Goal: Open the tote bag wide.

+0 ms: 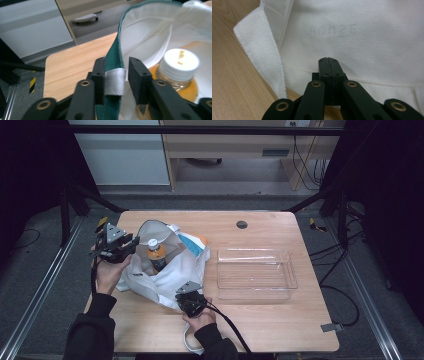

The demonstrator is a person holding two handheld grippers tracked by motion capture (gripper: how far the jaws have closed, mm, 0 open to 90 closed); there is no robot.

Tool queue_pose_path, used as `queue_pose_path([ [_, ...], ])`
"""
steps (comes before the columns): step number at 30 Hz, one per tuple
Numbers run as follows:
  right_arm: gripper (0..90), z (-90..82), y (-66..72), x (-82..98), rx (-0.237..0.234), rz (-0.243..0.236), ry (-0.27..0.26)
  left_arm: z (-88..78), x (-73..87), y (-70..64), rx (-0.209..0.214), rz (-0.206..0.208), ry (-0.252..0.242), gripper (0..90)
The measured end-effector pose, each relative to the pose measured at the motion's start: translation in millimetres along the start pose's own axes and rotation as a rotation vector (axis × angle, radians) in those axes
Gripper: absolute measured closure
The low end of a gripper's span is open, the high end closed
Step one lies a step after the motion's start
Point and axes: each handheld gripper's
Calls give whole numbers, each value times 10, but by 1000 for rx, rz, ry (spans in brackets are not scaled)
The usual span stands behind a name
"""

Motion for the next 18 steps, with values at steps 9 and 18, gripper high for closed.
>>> queue_pose_path([
  [9,900,7,8,-1,3,-9,1,226,-75,-32,-47,-16,47,808],
  [18,900,18,22,-5,-2,-11,2,550,14,-96,-16,-72,99,811],
])
Point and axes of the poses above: each handheld gripper's, and its own axes: z roughly forward along the jaws, x roughly out of its underside, y roughly to its left, and after that the axes turned 15 degrees about -x, right-handed
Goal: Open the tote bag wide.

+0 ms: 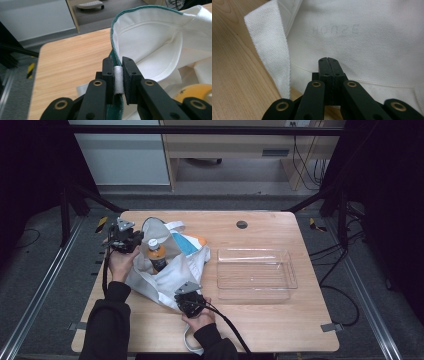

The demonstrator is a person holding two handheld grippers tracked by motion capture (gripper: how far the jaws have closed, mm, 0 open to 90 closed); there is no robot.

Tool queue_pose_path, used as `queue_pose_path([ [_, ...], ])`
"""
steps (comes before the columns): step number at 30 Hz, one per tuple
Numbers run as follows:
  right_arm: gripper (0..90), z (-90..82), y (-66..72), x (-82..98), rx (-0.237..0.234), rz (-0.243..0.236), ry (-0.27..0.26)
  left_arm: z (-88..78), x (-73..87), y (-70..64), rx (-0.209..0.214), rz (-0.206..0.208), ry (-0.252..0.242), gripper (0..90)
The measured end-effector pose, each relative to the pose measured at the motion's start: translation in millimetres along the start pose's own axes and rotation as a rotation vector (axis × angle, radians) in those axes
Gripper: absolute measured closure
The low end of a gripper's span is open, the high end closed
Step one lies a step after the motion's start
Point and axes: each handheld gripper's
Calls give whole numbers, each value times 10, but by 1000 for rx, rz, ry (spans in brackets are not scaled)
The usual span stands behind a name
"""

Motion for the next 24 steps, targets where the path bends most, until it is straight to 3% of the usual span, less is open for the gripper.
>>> queue_pose_path([
  [6,900,-1,-5,-2,-6,1,2,112,93,-44,8,14,34,811],
  [12,900,7,1,-5,-3,-5,1,193,206,-23,37,-36,59,806],
  [18,900,5,-7,-6,-6,0,-1,40,152,35,38,-39,27,713],
  [21,900,2,1,-5,-5,7,0,-74,161,99,58,-50,2,656],
  [24,900,4,-2,-4,1,3,0,-195,211,153,61,-30,-12,633],
])
Point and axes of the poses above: each handheld gripper's, and its own axes: z roughly forward along the jaws, x roughly out of its underside, y roughly to its left, and after that the axes turned 15 degrees about -x, right-handed
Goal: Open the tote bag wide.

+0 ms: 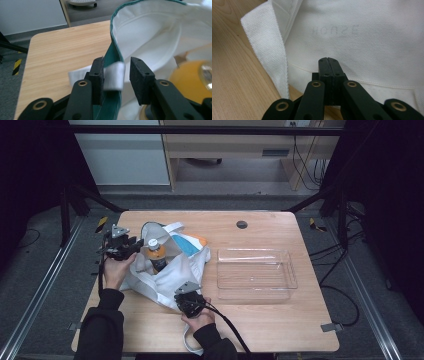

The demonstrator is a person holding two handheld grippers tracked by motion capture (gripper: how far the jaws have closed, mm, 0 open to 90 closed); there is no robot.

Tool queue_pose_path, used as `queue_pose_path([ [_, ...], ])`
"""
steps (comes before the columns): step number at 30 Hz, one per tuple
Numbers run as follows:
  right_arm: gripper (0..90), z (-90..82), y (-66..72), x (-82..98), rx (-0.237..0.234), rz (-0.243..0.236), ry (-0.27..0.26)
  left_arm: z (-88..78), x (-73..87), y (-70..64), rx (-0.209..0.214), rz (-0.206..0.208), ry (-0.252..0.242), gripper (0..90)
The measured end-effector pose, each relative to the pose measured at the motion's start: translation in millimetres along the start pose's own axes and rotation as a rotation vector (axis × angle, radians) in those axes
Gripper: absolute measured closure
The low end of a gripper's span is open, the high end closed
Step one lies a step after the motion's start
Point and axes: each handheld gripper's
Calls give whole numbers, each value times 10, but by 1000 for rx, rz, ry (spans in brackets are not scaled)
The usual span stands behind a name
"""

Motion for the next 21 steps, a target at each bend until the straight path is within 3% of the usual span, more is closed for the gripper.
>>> queue_pose_path([
  [4,900,-2,3,-1,-2,3,1,-114,90,42,-1,17,-2,658],
  [7,900,-1,1,-1,-2,1,0,-84,151,45,-31,52,38,742],
  [10,900,0,1,-1,-2,0,0,2,226,58,-52,48,59,853],
  [15,900,5,5,-6,-5,1,2,110,255,72,-44,30,87,871],
  [19,900,12,10,-6,-4,-7,1,223,314,15,-37,55,129,872],
  [21,900,13,14,-7,-6,-6,2,272,358,1,-33,44,139,872],
])
Point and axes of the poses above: each handheld gripper's, and its own axes: z roughly forward along the jaws, x roughly out of its underside, y roughly to its left, and after that the axes turned 15 degrees about -x, right-handed
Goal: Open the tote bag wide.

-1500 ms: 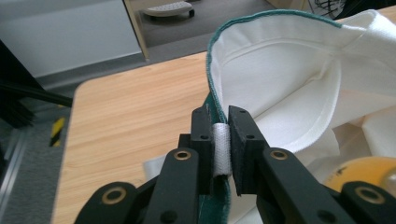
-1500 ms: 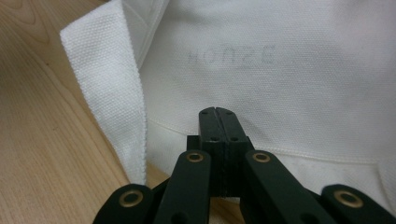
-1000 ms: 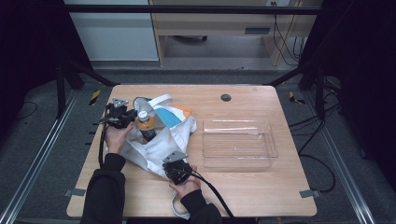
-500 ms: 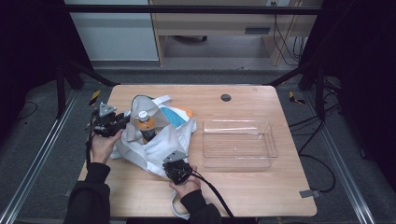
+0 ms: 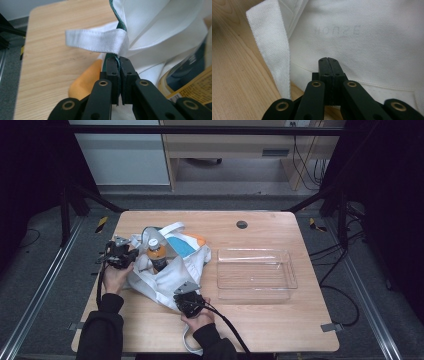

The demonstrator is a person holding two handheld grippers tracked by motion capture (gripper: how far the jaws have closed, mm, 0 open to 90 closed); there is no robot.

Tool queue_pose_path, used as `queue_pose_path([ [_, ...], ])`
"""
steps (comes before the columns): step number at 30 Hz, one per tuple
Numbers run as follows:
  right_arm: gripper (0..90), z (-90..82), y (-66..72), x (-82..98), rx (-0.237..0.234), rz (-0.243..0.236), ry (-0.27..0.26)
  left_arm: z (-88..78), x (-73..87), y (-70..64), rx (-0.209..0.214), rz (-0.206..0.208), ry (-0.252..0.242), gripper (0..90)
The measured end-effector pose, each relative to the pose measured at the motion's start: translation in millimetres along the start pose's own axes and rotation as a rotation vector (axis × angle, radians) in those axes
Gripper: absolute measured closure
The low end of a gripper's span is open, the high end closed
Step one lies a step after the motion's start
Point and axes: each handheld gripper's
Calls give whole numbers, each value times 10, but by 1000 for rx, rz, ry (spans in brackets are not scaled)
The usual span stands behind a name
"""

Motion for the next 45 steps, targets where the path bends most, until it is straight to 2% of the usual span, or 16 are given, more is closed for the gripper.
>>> queue_pose_path([
  [7,900,2,7,-1,1,7,-2,-64,1,21,-2,-14,-20,849],
  [13,900,-6,-11,-2,-4,26,-13,-187,-16,54,3,-30,-72,686],
  [17,839,-54,-15,-25,-10,5,-42,-285,-20,76,6,-31,-121,608],
  [21,778,-144,-12,-74,-22,-21,-79,-411,-18,108,29,-43,-177,555],
  [25,686,-249,-28,-134,-19,-23,-106,-539,12,121,48,-54,-208,518],
  [32,515,-461,-79,-240,5,-26,-142,-717,127,90,75,-35,-223,480],
  [38,423,-604,-98,-273,3,-39,-160,-858,218,76,105,-51,-224,471],
  [45,308,-776,-148,-259,15,-55,-176,-1007,333,24,124,-42,-220,434],
])
Point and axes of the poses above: each handheld gripper's, and its own axes: z roughly forward along the jaws, x roughly out of its underside, y roughly to its left, and after that the axes turned 15 degrees about -x, right-handed
